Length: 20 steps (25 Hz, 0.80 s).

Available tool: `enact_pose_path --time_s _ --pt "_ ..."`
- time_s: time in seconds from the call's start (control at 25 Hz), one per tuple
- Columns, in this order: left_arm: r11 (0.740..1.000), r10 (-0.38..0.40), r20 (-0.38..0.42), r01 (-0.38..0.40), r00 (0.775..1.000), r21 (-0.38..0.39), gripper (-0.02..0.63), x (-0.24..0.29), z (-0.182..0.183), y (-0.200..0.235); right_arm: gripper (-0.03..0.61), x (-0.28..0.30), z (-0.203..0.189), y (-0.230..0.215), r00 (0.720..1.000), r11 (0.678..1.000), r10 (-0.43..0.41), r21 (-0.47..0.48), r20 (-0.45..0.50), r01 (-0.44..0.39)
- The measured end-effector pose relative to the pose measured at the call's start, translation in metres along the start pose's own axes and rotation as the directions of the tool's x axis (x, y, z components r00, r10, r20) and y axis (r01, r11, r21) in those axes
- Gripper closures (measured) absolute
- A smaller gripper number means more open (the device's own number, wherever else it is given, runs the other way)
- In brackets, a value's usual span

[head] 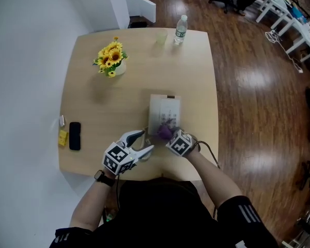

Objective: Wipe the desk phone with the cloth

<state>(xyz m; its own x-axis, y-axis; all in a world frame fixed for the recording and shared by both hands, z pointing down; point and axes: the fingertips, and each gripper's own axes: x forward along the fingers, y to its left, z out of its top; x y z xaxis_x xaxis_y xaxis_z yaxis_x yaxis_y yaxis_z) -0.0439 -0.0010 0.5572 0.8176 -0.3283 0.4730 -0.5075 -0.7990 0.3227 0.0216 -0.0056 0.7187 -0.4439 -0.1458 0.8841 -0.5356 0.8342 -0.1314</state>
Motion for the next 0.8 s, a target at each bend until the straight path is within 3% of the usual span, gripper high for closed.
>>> enact_pose_path --time_s 0.36,0.6,0.8 --pt "1.000 0.000 0.002 0.000 1.000 0.013 0.345 0.005 0.002 -0.008 0.430 -0.022 -0.042 -0.026 0.999 0.991 -0.049 0.128 0.000 0.048" --pt "1.000 0.004 0.002 -0.004 1.000 0.020 0.345 0.006 0.001 -0.013 0.428 -0.041 -0.068 -0.038 0.996 0.967 -0.091 0.239 0.009 0.086" --pt "1.000 0.011 0.003 -0.012 1.000 0.029 0.345 0.003 0.002 -0.017 0.428 -0.073 -0.080 -0.034 0.990 0.940 -0.095 0.336 0.106 0.054"
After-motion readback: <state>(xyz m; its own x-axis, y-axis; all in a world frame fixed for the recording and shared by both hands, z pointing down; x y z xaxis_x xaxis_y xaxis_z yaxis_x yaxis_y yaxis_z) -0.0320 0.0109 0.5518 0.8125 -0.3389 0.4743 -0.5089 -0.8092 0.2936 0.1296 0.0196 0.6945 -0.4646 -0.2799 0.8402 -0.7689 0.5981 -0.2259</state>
